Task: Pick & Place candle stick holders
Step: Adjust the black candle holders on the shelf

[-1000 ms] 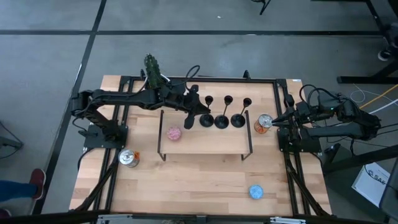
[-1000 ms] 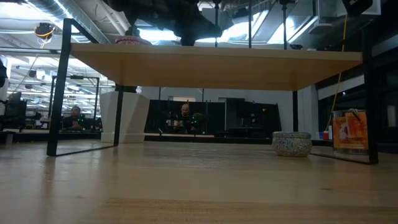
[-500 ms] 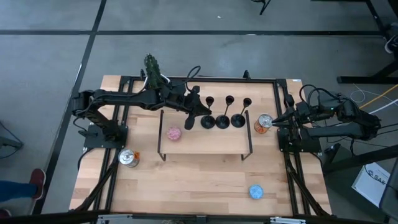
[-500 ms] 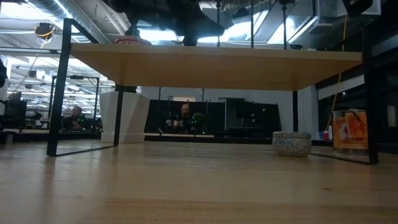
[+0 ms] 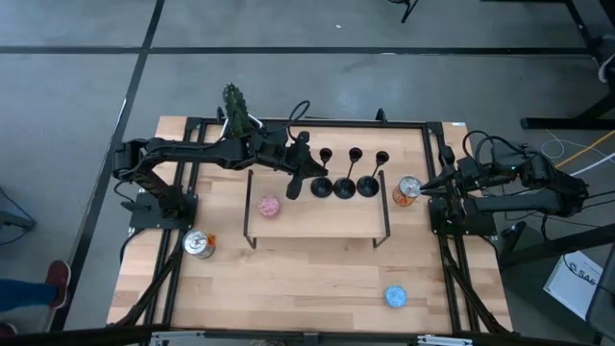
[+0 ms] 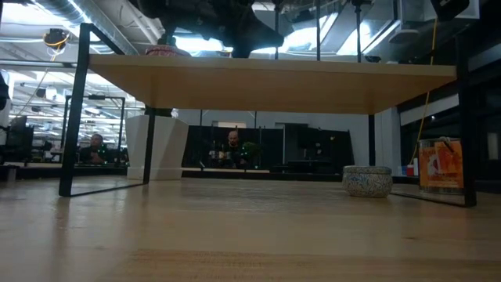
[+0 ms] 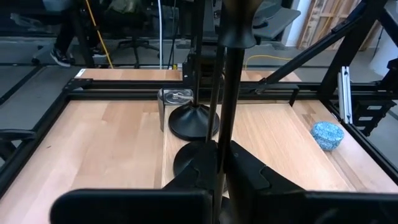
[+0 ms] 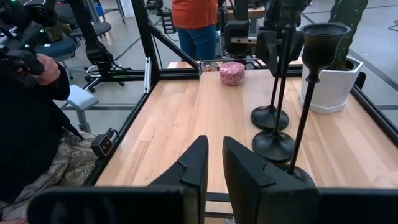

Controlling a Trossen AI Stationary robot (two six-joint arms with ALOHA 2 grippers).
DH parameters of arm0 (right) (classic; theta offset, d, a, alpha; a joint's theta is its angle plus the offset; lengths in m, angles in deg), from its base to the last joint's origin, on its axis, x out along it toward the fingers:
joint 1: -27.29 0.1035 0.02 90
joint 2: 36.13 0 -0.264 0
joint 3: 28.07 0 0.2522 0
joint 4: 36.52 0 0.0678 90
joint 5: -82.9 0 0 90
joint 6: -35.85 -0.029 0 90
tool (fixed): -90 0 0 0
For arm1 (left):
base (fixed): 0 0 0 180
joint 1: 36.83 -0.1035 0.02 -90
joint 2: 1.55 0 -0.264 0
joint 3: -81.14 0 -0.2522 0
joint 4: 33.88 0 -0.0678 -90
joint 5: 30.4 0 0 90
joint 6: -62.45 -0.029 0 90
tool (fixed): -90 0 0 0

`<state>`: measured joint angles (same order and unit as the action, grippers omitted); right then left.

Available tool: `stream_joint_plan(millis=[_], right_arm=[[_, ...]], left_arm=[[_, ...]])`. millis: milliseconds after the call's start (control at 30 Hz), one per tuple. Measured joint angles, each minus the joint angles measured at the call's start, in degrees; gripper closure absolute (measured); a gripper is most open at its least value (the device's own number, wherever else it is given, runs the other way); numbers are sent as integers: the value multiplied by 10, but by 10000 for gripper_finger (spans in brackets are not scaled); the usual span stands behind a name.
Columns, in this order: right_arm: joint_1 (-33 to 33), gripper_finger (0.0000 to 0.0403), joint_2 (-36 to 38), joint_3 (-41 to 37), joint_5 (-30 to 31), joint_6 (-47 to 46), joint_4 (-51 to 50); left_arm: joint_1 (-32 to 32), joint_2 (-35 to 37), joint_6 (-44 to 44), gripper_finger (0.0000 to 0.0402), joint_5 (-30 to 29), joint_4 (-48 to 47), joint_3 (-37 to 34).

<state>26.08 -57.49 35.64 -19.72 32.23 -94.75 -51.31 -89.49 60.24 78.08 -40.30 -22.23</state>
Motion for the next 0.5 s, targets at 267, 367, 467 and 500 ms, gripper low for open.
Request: stream_joint_plan(millis=[267, 367, 467, 500], right_arm=[[0, 350, 0, 0, 0, 0, 0], [0, 350, 0, 0, 0, 0, 0], [0, 350, 0, 0, 2, 0, 0], [0, 350, 0, 0, 2, 0, 0]], left_arm=[[0, -2, 0, 363, 0, 0, 0], [0, -3, 0, 353, 0, 0, 0], [1, -3, 0, 345, 0, 0, 0], [1, -3, 0, 342, 0, 0, 0]])
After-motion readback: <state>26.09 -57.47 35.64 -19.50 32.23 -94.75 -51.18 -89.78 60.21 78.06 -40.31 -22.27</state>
